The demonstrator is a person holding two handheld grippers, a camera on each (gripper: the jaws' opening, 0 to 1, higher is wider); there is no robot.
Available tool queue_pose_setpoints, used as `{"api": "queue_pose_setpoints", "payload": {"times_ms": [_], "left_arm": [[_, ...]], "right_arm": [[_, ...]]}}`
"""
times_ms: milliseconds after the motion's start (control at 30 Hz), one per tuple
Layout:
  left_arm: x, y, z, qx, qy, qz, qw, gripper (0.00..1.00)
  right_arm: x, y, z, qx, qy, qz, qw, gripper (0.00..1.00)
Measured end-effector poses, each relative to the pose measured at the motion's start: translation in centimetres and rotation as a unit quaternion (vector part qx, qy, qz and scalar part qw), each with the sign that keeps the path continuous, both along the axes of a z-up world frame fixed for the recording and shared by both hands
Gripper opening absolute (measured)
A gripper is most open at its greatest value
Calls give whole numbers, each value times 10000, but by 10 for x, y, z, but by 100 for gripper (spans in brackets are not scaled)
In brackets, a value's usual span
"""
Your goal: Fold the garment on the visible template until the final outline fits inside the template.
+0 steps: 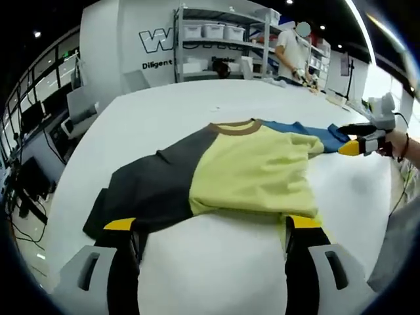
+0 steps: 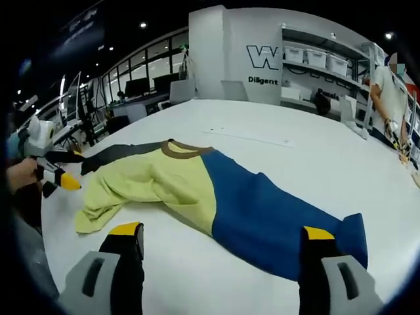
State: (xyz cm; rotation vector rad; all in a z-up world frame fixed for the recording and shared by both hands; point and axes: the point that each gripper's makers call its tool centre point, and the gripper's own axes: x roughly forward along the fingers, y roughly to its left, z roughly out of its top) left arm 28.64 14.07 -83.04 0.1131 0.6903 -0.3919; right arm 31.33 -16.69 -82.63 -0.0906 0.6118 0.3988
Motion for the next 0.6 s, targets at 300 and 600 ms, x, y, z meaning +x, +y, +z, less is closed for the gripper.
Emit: {"api": "queue_pose_setpoints", "payload": {"times_ms": [300, 600], "left_arm": [[-16, -34, -6, -49, 104, -377, 9992, 86], [-30, -57, -12, -162, 199, -734, 9970, 71]], "right_arm": [[0, 26, -6, 64, 82, 311, 9995, 95], [-1, 49, -17, -162, 76, 735, 9971, 73]]}}
